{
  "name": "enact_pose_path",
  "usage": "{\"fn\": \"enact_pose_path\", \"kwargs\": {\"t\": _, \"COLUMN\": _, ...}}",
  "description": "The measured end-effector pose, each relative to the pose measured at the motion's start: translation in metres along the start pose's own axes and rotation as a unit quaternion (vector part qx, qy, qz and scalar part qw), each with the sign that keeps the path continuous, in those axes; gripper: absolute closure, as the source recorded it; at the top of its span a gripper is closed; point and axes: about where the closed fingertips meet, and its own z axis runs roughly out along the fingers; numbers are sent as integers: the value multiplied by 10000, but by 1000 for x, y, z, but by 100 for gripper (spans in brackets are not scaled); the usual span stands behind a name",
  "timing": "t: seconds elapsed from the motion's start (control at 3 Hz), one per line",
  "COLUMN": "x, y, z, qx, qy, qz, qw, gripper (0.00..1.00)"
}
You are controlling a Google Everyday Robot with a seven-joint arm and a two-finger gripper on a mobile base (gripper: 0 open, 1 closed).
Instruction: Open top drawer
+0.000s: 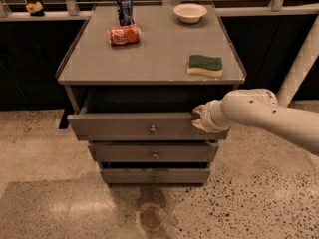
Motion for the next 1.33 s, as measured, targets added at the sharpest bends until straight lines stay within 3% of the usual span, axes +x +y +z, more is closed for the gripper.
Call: {"fn": "enact_pose_path", "kwargs": {"t": 1.33, "x": 2, "y": 2, "z": -2, "qx": -36, "qy": 18, "qz": 96, "qw": 9999, "gripper": 100}}
